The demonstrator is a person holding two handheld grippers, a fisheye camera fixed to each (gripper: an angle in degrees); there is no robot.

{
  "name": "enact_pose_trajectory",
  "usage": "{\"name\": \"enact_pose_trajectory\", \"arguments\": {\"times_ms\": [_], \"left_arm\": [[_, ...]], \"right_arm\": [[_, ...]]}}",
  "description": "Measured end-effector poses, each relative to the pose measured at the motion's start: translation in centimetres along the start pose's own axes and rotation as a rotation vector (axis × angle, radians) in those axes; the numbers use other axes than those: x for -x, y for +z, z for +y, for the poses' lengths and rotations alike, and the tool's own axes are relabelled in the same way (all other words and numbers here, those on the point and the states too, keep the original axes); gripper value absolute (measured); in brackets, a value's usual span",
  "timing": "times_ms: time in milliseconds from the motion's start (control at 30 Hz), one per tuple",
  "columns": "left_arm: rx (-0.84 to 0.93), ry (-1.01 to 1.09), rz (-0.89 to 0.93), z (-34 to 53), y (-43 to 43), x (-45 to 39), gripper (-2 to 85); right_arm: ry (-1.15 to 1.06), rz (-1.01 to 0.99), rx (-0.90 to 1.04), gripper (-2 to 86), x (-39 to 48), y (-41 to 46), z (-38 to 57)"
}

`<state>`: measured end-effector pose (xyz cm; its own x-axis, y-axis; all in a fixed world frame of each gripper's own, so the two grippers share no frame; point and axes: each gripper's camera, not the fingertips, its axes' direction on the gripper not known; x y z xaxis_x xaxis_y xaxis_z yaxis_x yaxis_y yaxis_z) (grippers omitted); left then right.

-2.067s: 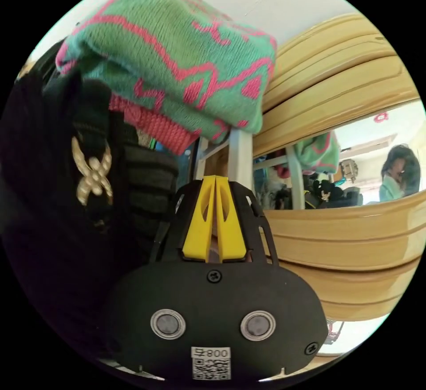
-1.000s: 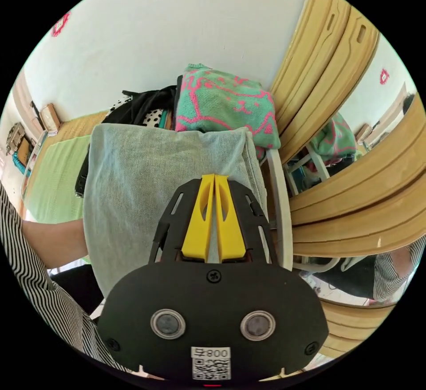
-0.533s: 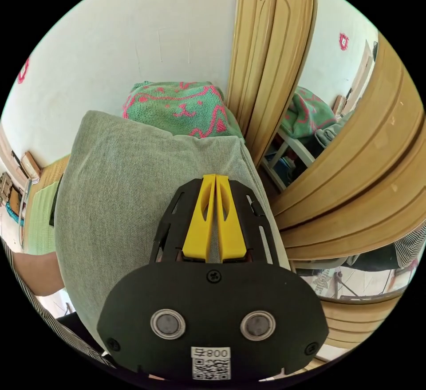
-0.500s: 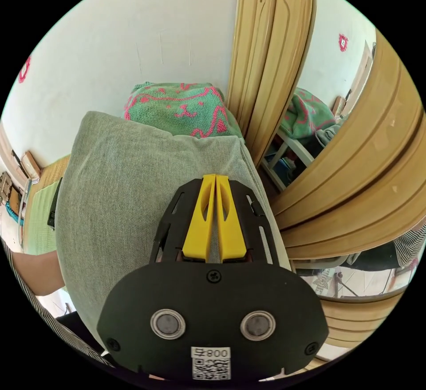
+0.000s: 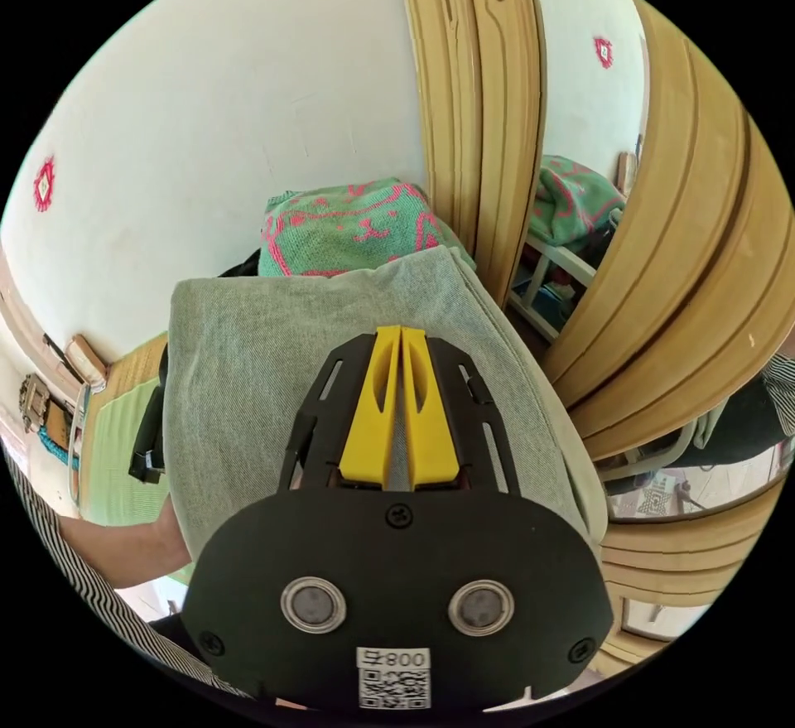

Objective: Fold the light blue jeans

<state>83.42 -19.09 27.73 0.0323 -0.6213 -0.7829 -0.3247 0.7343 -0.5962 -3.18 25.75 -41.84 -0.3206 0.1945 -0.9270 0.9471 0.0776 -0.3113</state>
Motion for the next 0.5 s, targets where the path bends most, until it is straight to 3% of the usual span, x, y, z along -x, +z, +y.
{"name": "enact_pose_trajectory", "arguments": {"times_ms": [167, 333, 500], "left_arm": [[0.045, 0.129, 0.113, 6.1, -4.9, -0.8, 0.0], [0.181, 0.168, 0.098, 14.0, -9.7, -0.2, 0.0], [0.279, 0.149, 0.048, 22.3, -15.6, 0.5, 0.1]], "right_arm": [[0.029, -0.019, 0.003, -0.4, -0.7, -0.7, 0.2], [0.086, -0.024, -0.077, -0.5, 0.8, -4.1, 1.0], [0.041, -0.128, -0.123, -0.4, 7.5, -8.3, 3.5]]}}
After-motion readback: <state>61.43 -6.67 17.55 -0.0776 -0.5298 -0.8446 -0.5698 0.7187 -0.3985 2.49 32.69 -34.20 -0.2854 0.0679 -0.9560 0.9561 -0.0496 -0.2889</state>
